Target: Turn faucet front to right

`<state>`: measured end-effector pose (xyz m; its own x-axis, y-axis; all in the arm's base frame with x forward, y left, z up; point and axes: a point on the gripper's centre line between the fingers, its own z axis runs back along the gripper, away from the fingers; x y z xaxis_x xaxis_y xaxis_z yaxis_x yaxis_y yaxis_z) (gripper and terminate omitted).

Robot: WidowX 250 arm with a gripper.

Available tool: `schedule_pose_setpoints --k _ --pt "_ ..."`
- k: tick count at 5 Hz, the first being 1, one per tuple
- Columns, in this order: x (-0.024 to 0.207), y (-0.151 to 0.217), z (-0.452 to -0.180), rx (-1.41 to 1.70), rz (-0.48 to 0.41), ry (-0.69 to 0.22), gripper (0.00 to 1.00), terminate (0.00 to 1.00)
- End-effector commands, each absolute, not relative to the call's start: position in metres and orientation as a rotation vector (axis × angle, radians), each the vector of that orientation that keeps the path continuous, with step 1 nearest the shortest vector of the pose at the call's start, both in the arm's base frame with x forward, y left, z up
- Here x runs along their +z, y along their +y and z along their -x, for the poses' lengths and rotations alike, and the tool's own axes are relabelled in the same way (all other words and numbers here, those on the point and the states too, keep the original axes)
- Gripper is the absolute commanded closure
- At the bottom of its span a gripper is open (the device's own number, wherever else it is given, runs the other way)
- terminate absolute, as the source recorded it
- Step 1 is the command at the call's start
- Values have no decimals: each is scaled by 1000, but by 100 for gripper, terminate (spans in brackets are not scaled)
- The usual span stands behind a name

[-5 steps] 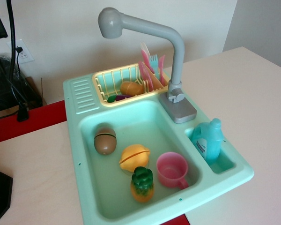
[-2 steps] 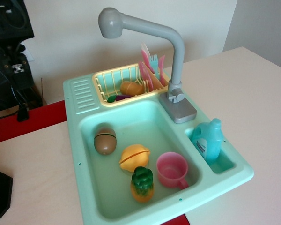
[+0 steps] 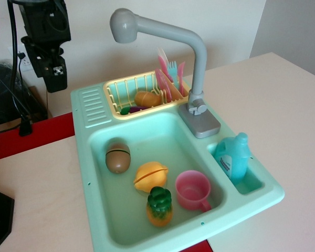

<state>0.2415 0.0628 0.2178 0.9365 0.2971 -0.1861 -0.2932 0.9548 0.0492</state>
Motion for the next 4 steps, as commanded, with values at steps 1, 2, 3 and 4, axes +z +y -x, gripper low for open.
schedule_pose_setpoints --k 1,2,3,4 --pt "221 65 -269 270 -28 157 0 0" --pt "214 65 -286 272 -28 172 0 0" --pt "210 65 -304 270 -28 176 0 0" --pt "208 66 -318 266 -28 180 0 0"
